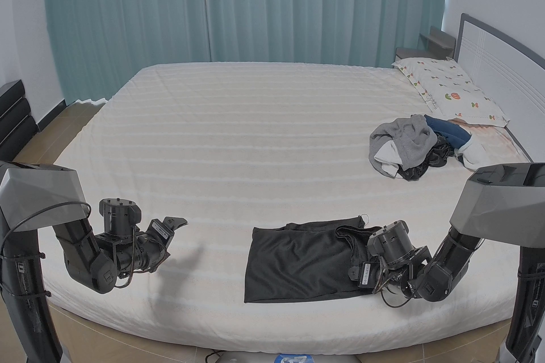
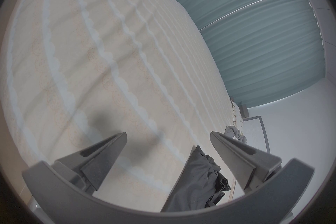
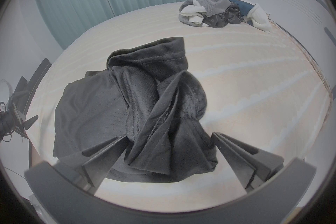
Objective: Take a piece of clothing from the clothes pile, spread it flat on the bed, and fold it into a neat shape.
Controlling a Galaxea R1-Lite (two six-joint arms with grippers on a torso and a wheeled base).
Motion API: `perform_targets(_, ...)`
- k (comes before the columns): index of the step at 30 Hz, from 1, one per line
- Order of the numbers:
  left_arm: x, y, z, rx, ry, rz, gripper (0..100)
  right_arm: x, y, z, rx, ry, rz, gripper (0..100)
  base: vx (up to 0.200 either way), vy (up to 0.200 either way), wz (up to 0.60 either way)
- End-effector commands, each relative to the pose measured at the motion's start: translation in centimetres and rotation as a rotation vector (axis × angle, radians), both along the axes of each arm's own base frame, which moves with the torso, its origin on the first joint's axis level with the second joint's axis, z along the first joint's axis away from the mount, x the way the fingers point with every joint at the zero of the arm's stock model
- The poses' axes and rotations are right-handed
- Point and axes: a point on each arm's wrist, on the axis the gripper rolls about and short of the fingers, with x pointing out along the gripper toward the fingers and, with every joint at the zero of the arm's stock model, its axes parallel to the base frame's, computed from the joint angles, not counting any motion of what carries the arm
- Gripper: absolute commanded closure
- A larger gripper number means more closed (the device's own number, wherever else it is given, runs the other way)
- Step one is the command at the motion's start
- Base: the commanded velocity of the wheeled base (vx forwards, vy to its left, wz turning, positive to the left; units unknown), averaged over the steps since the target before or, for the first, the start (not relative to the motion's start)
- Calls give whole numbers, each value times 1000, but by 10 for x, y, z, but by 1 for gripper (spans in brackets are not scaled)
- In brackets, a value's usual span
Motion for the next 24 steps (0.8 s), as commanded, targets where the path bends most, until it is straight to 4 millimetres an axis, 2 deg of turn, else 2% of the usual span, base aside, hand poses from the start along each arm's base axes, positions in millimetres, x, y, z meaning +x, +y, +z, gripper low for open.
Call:
perform_targets(1, 0, 0, 0, 0, 1, 0, 0, 2, -16, 3, -18, 7, -32, 0, 0, 0, 0)
perform_targets(6, 0, 0, 0, 0, 1, 0, 0, -3, -47, 5, -71, 31, -64, 0, 0, 0, 0)
perform_targets(11, 0, 0, 0, 1, 1, 0, 0, -8, -59, 19, -69, 20, -60, 0, 0, 0, 0)
perform_targets(14, 0, 0, 0, 0, 1, -1, 0, -3, -67, 23, -73, 0, -78, 0, 0, 0, 0)
perform_targets(18, 0, 0, 0, 1, 1, 0, 0, 0, -73, 26, -62, -13, -105, 0, 0, 0, 0)
perform_targets(23, 0, 0, 0, 1, 1, 0, 0, -4, -70, 46, 59, -45, -36, 0, 0, 0, 0)
perform_targets(24, 0, 0, 0, 0, 1, -1, 0, -3, -67, 56, 124, -69, -17, 0, 0, 0, 0)
